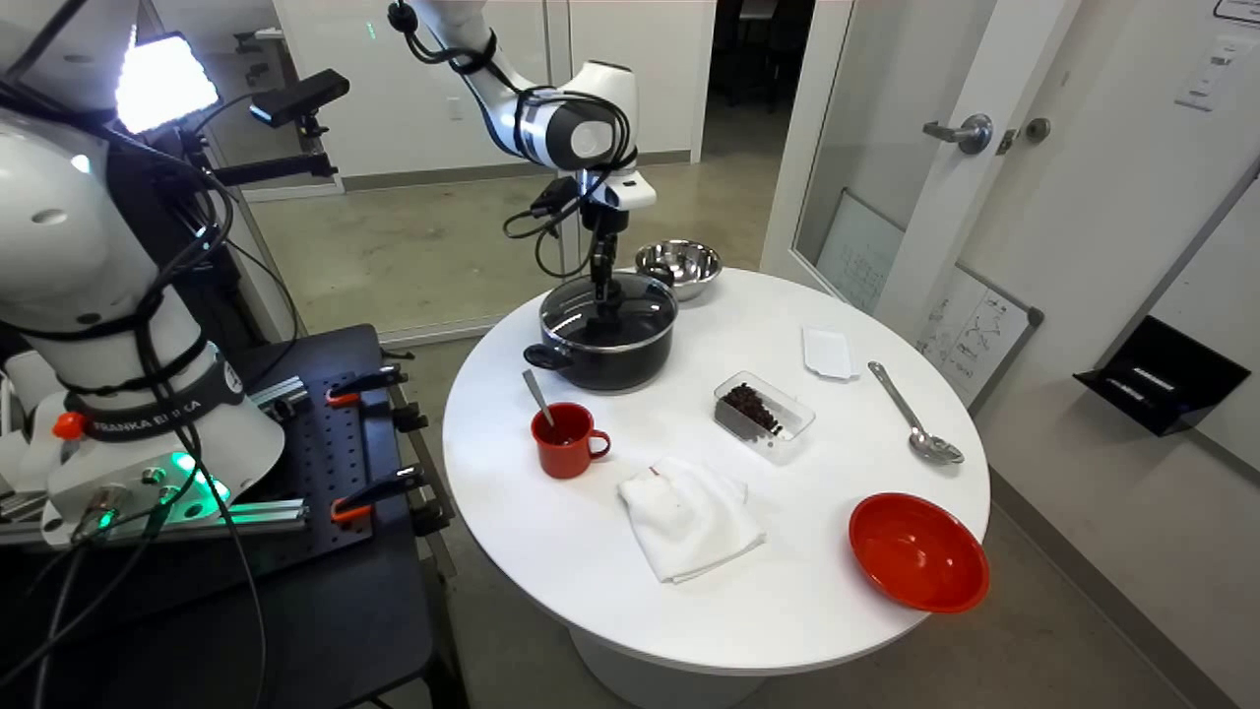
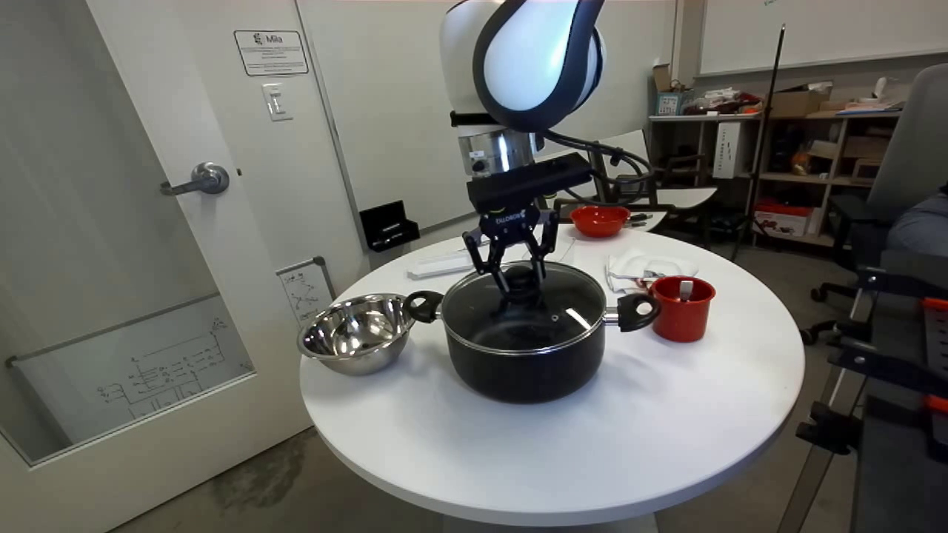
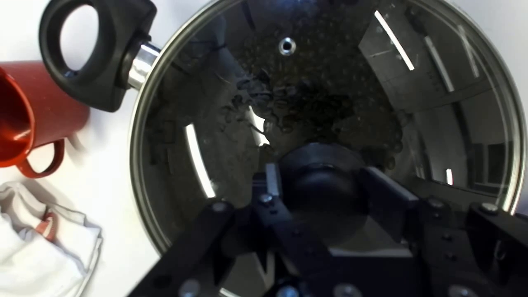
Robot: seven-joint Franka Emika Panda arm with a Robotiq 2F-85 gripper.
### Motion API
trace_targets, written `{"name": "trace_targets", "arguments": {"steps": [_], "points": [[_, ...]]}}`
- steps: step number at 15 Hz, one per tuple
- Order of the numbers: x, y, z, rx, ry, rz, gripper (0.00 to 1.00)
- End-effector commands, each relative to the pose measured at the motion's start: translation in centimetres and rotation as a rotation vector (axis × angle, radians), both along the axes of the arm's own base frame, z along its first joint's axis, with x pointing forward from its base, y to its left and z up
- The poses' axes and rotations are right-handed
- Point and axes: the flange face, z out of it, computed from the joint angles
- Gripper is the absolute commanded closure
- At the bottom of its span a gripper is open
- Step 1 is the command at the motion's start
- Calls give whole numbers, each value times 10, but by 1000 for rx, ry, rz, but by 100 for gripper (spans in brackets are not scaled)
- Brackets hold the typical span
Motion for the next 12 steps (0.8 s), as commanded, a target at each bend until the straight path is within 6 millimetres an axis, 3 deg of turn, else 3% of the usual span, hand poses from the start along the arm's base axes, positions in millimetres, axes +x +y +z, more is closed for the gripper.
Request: {"name": "trace_targets", "arguments": {"steps": [1, 12], "points": [[6, 7, -1, 29, -8, 35, 74], [7, 12, 1, 75, 7, 126, 74]]}}
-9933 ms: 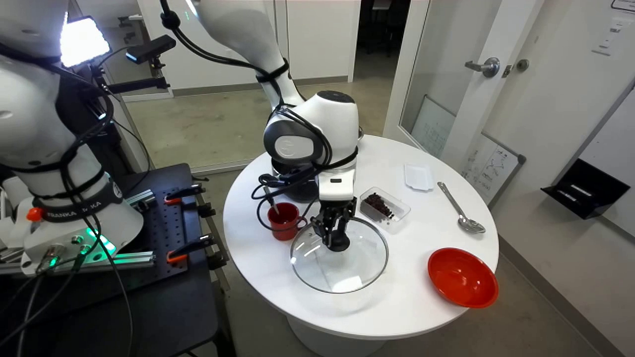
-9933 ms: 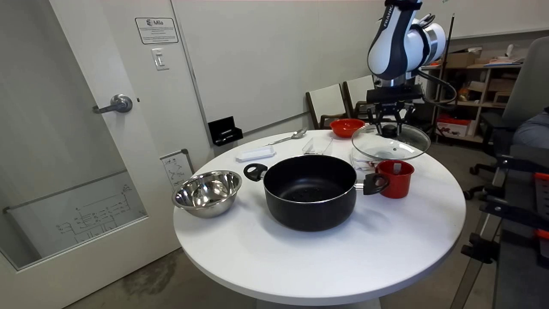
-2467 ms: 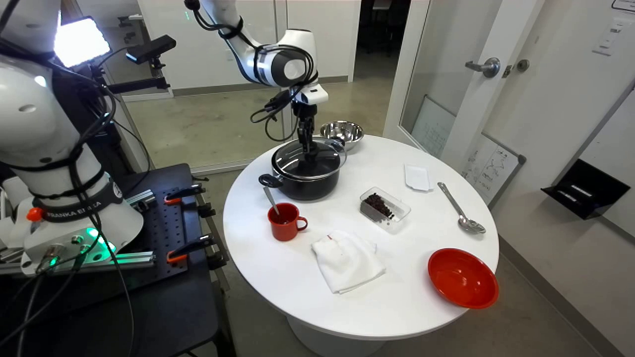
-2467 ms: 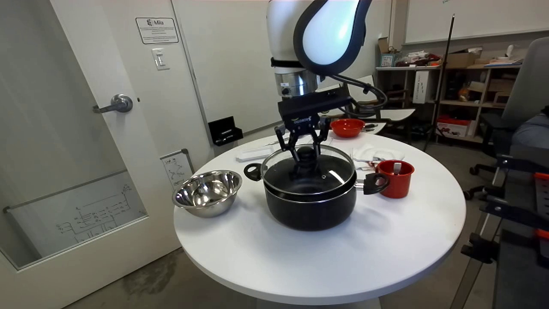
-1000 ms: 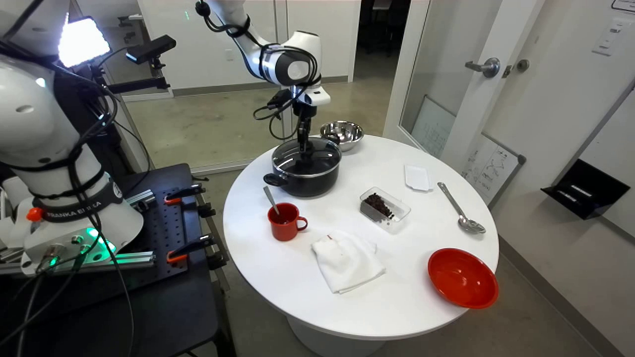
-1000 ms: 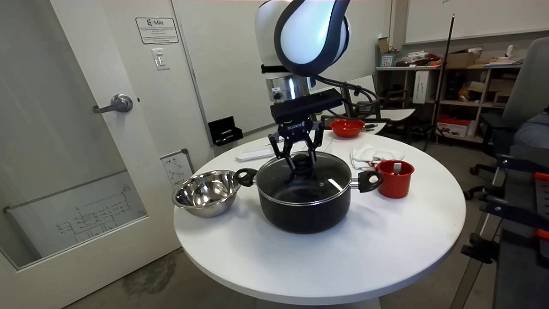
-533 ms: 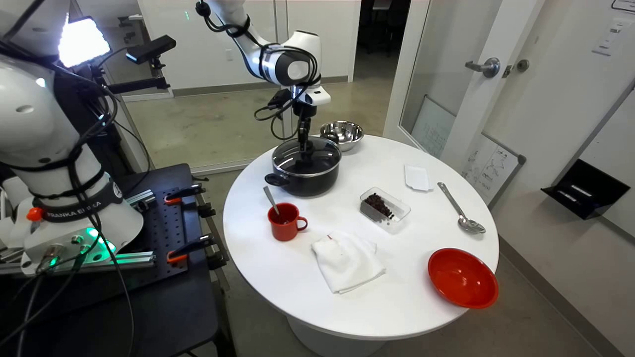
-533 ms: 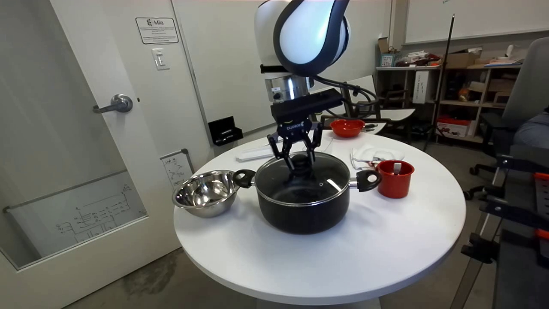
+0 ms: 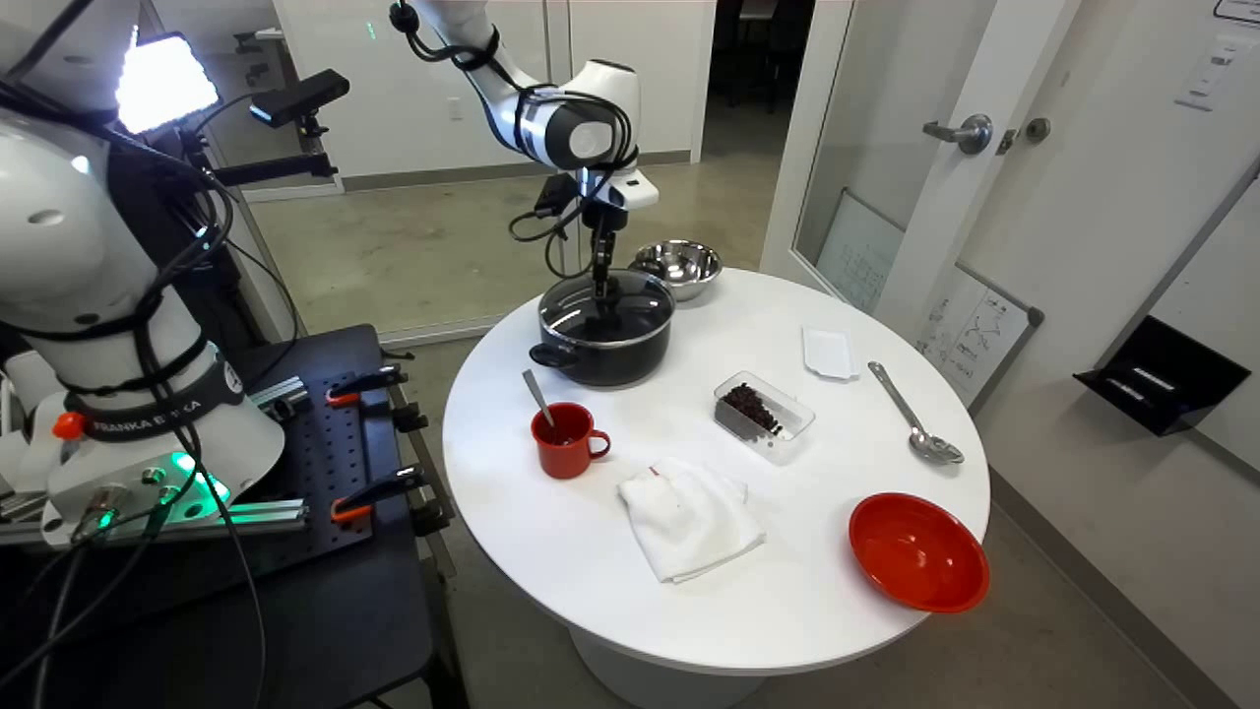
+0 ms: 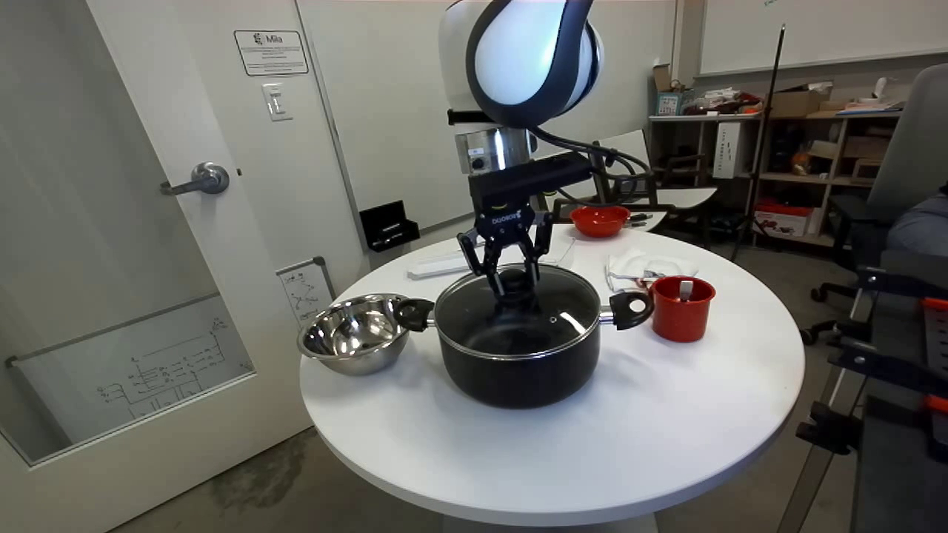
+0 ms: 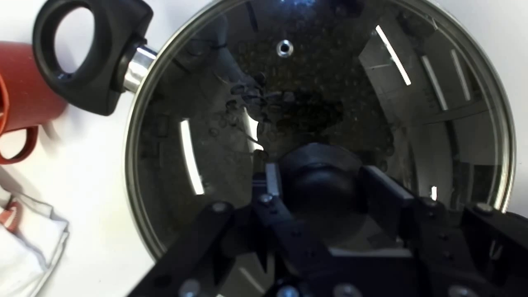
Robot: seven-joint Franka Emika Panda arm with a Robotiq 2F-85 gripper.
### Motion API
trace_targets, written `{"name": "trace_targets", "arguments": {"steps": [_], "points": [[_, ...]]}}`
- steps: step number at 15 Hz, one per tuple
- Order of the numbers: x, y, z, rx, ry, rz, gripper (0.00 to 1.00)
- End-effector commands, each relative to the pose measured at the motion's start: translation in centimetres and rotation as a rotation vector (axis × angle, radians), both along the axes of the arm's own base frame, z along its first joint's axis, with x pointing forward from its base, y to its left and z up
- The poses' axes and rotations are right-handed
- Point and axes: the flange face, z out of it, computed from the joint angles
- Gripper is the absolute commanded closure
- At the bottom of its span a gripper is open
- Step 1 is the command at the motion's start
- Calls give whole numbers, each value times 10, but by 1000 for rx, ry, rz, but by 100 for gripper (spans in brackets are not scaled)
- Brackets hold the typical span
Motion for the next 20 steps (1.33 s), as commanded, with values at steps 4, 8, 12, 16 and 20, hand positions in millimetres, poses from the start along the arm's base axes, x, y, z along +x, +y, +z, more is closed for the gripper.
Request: {"name": "trace_targets", "arguments": {"steps": [4, 8, 12, 16, 20], "points": [[3, 12, 5, -6, -24, 44, 74], [0, 19, 9, -27, -35, 82, 74], [-1, 27, -10, -42, 46, 149, 74], [2, 37, -18, -24, 91, 218, 74], [5, 44, -13, -56, 69, 237, 74]]}}
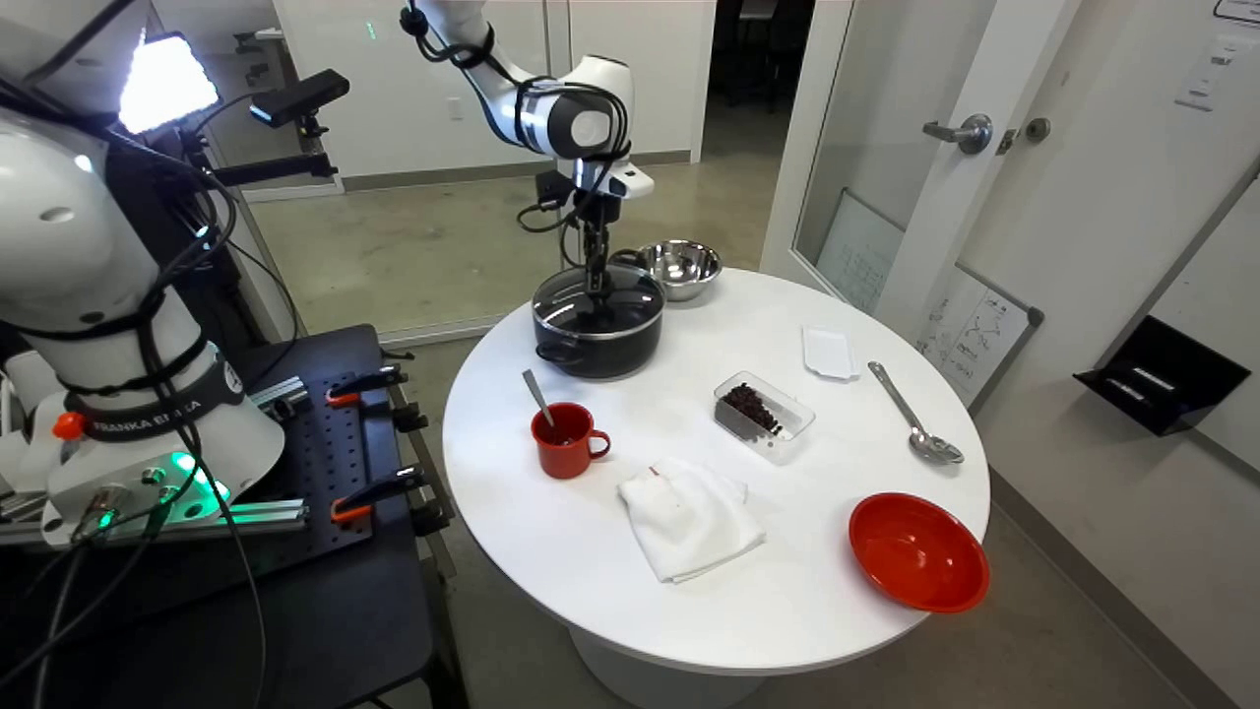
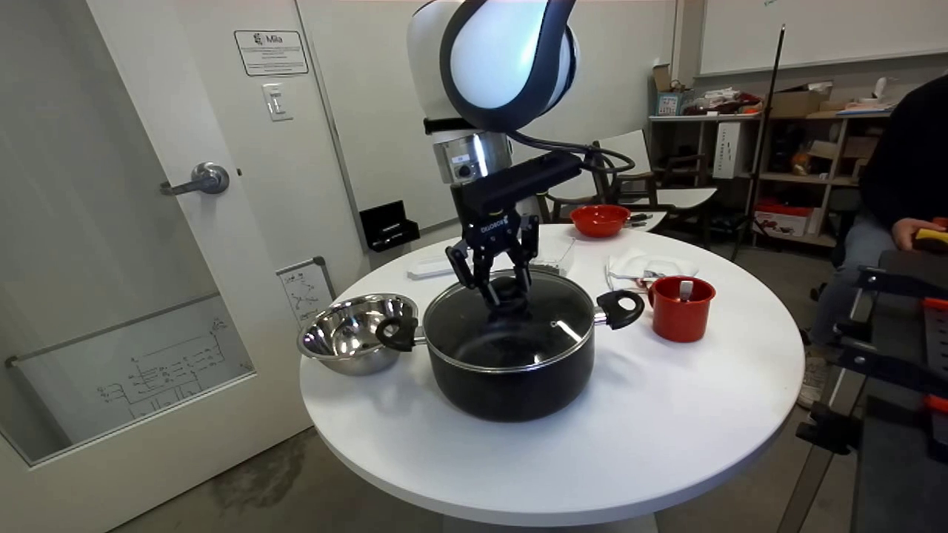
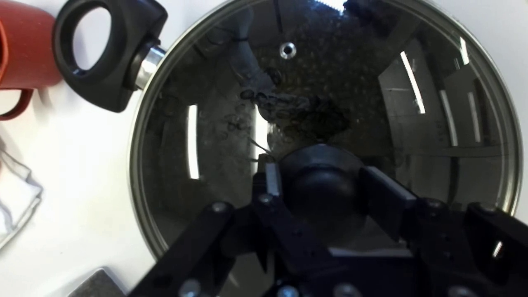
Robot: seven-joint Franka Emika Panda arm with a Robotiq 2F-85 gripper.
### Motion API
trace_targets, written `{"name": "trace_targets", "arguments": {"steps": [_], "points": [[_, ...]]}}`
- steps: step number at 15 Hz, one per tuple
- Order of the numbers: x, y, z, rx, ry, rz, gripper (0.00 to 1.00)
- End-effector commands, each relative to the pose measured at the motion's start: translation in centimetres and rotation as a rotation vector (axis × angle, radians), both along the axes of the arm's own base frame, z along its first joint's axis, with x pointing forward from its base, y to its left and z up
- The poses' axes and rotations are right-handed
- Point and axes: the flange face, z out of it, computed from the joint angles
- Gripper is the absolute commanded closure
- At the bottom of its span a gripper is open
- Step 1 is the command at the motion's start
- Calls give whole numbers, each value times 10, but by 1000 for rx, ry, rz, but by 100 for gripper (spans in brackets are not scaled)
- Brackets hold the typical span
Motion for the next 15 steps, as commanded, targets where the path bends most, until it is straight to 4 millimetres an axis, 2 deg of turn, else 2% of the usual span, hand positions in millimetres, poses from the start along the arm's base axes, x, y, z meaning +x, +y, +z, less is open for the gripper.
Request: {"name": "trace_targets", "arguments": {"steps": [1, 9, 15], "points": [[3, 14, -9, -31, 1, 46, 74], [-11, 31, 8, -143, -65, 100, 74], [-12, 38, 19, -84, -46, 137, 74]]}}
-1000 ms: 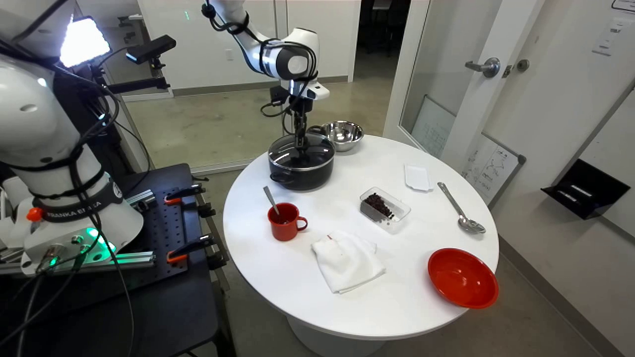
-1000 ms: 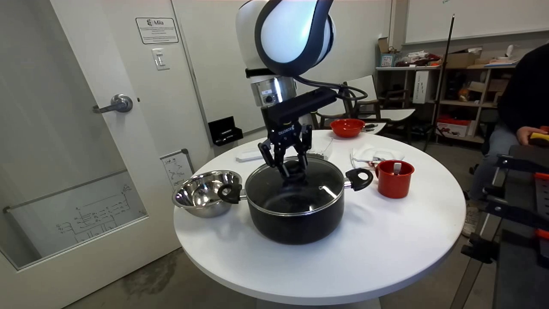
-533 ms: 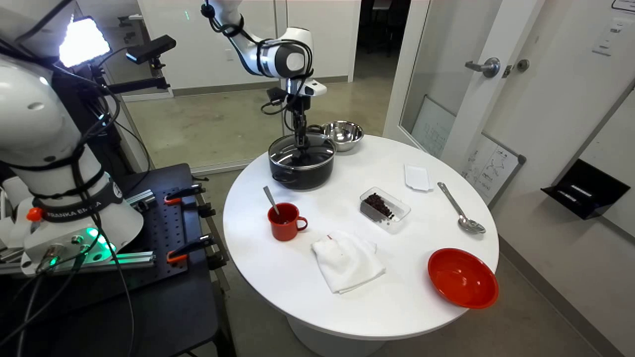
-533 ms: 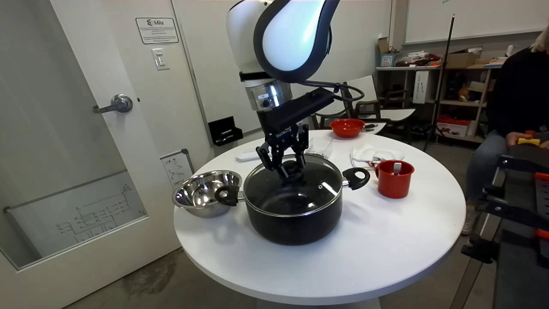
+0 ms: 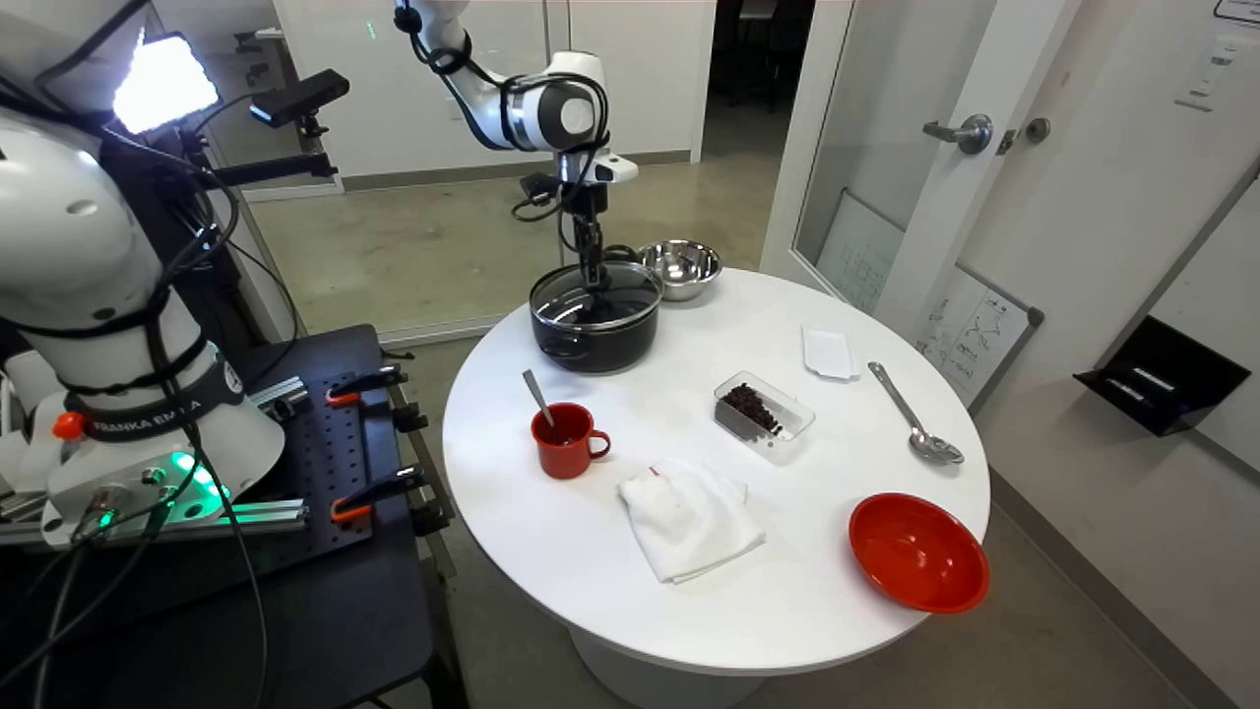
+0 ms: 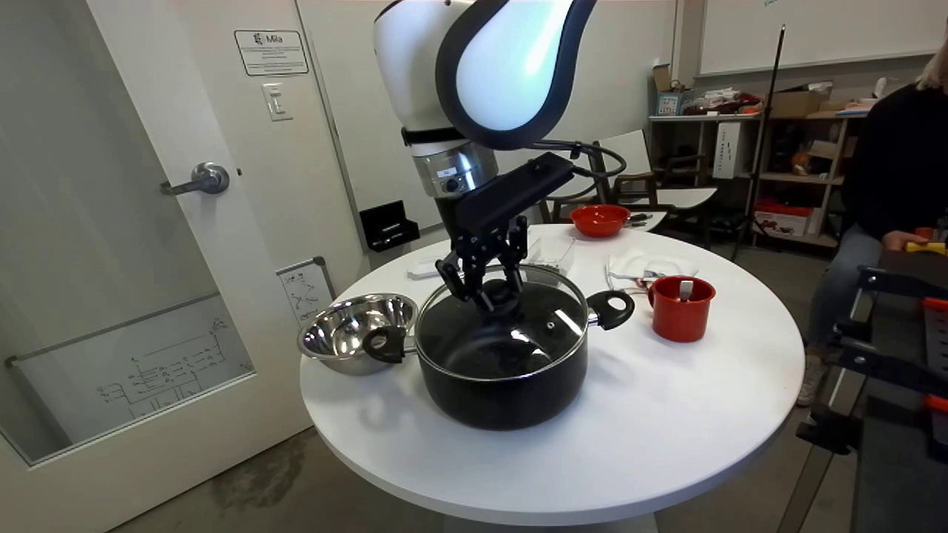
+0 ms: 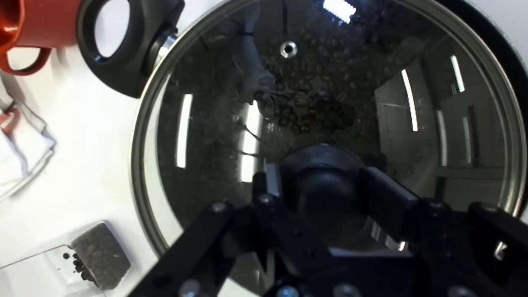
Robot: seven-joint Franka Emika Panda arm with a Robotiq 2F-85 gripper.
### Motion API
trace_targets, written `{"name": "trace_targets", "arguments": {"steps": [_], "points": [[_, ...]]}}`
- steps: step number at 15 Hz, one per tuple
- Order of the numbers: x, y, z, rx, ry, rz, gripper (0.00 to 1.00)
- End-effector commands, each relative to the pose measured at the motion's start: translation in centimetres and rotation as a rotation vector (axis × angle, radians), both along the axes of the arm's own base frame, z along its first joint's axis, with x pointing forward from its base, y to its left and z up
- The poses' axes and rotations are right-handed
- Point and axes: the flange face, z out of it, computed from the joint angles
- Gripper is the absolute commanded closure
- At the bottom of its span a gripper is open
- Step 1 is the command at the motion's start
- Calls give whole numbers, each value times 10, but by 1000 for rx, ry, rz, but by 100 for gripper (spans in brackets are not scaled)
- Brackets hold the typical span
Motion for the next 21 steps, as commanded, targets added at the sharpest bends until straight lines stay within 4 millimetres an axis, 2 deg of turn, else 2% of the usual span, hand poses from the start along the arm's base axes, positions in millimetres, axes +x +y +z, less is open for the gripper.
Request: {"name": "trace_targets", "arguments": {"steps": [1, 6, 9, 17, 21], "points": [[0, -1, 22, 48, 18, 13, 74], [7, -22, 34, 104, 14, -37, 74], [8, -27, 36, 121, 3, -56, 74], [0, -2, 29, 137, 21, -33, 74], [-3, 3, 28, 138, 23, -23, 74]]}}
